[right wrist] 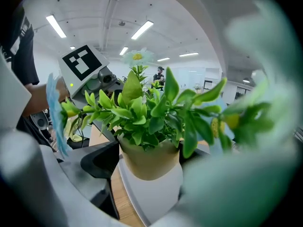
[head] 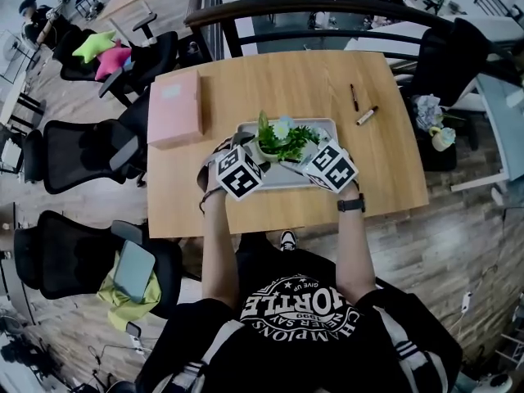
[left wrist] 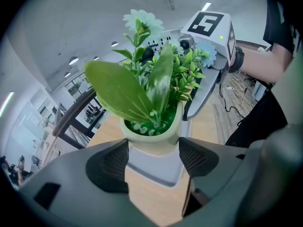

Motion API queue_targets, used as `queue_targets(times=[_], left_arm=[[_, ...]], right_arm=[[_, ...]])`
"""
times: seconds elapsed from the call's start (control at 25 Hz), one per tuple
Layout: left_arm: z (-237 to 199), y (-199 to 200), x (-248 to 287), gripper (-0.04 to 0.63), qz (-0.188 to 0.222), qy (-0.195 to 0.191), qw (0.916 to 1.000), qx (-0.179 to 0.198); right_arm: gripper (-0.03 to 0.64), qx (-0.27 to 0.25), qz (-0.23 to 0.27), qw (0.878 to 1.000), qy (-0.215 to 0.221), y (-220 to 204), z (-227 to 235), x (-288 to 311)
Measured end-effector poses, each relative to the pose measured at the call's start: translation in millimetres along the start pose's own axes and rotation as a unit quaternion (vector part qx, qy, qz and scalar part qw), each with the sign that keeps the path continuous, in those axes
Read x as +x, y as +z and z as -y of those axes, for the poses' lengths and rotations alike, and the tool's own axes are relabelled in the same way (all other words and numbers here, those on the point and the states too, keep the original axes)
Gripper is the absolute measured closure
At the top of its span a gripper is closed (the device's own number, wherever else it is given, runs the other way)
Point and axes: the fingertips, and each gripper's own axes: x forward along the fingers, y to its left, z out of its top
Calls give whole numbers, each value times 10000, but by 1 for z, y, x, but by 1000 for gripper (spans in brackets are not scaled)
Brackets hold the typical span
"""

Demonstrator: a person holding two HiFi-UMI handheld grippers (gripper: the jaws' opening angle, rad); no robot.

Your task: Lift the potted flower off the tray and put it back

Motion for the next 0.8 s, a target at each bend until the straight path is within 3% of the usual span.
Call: queue_targets(times=[0.56, 0.8], left_arm=[[17, -4, -38, 250, 66, 42, 9995, -319], [13, -12, -54, 249, 129, -35, 9997, -227]], right_arm=[[204, -206, -41, 9996, 196, 22, -31, -16], [204, -120, -6, 9998, 130, 36, -42, -14]])
